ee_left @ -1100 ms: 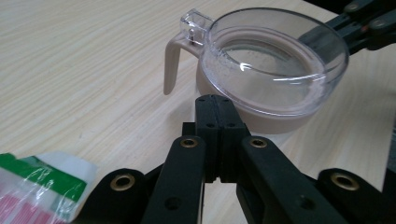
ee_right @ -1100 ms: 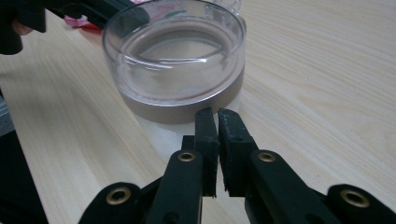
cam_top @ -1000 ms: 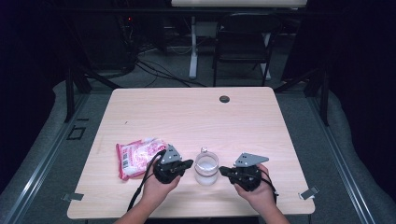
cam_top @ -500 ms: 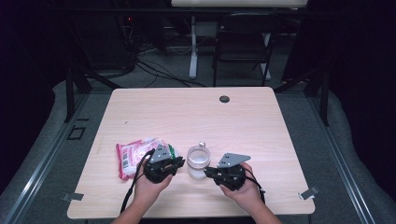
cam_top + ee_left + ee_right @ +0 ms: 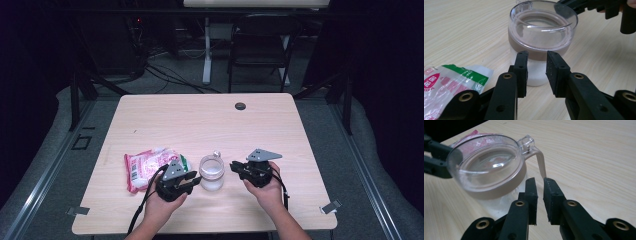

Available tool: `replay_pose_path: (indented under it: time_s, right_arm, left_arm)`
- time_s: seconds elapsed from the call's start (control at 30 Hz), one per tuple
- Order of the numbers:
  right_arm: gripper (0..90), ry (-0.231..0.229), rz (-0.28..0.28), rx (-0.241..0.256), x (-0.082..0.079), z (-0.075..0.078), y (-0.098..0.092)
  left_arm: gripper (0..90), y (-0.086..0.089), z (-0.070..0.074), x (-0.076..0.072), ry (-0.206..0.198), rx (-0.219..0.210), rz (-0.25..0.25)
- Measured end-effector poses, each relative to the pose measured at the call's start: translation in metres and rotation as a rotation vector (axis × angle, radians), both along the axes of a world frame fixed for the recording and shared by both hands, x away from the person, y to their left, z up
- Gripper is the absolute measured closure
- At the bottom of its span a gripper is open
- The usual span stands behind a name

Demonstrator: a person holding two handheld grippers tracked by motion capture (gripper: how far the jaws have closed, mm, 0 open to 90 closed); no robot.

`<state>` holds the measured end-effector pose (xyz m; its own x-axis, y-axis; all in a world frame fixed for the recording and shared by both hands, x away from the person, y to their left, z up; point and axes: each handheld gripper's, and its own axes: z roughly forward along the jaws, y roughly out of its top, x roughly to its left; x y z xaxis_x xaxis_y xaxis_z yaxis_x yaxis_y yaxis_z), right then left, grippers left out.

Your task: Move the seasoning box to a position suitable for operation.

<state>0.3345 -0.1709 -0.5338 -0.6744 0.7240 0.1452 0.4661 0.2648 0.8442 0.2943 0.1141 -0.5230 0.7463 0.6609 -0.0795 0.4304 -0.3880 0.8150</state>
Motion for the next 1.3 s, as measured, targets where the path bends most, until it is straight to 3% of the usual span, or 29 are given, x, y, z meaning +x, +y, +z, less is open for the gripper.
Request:
replay_pose_path:
  time_s: [0.2, 0.27, 0.43, 0.53, 0.63, 0.8, 0.93, 1.13, 1.3]
  right_arm:
    - [83.2, -0.014, 0.032, -0.034, 0.004, -0.001, 0.015]
    - [85.1, -0.033, 0.038, -0.066, 0.002, 0.000, 0.019]
    - [85.8, -0.019, 0.082, -0.050, -0.004, 0.001, 0.023]
    - [84.0, -0.014, 0.148, -0.047, -0.010, 0.000, 0.029]
    - [82.1, -0.030, 0.177, -0.052, -0.014, 0.001, 0.034]
    - [76.0, -0.046, 0.103, -0.109, 0.000, -0.007, 0.030]
    - [74.2, -0.034, 0.093, -0.121, 0.015, -0.014, 0.030]
    - [74.1, -0.011, 0.124, -0.115, 0.031, -0.018, 0.038]
    - [72.5, 0.005, 0.147, -0.144, 0.041, -0.021, 0.049]
  left_arm:
    - [80.3, 0.007, 0.000, -0.002, -0.014, 0.036, 0.030]
    - [81.5, 0.009, 0.001, -0.002, -0.012, 0.042, 0.044]
    - [81.7, 0.017, 0.002, 0.003, -0.011, 0.032, 0.066]
    - [81.6, 0.023, 0.003, 0.005, -0.019, 0.032, 0.086]
    - [81.1, 0.030, 0.004, 0.007, -0.019, 0.018, 0.112]
    - [79.3, 0.040, 0.004, 0.005, -0.016, -0.001, 0.146]
    - [77.6, 0.046, 0.002, 0.001, -0.019, -0.001, 0.164]
    - [76.3, 0.055, 0.000, -0.008, -0.024, 0.014, 0.192]
    - [74.6, 0.064, -0.002, -0.015, -0.027, 0.025, 0.220]
